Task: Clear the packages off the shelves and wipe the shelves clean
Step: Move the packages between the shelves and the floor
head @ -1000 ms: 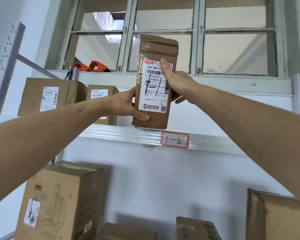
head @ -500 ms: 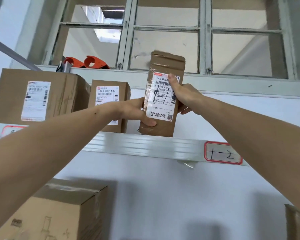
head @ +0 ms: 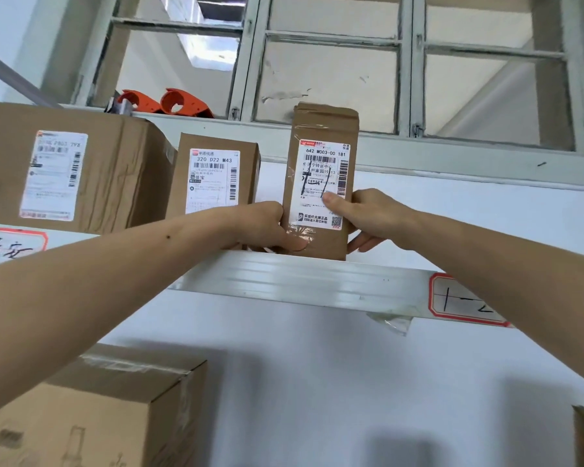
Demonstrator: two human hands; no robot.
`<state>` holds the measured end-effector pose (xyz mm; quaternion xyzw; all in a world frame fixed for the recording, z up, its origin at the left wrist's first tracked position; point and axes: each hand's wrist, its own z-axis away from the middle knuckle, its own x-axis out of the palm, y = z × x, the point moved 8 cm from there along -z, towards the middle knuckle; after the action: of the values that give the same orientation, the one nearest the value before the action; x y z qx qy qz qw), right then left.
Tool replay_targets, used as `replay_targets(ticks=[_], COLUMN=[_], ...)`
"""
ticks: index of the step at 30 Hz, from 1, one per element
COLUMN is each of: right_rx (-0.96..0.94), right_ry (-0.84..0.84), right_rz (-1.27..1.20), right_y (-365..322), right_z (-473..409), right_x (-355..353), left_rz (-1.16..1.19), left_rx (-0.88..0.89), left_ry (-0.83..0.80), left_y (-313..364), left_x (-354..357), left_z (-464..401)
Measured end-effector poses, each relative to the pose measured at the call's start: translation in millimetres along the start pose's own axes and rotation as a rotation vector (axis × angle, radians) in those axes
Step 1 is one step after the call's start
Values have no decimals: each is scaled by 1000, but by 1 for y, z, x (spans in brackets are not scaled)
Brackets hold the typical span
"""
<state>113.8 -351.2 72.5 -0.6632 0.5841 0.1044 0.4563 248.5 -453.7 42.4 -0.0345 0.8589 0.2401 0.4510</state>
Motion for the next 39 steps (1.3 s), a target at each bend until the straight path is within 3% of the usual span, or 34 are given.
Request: replay_targets(ticks=[12,33,39], right_rx=[24,84,48], right_ry=[-96,-127,-47], right_rz=[-1,109,385], right_y=[-6,-10,-8], right_z=[-11,14,32], right_x=[31,20,-12], left_rz=[-328,-340,-501], left_rx=[-164,-184,-134], left_ry=[31,79,129], left_y=[-1,8,44], left_x=[5,-16,-29], left_z=[-8,4,27])
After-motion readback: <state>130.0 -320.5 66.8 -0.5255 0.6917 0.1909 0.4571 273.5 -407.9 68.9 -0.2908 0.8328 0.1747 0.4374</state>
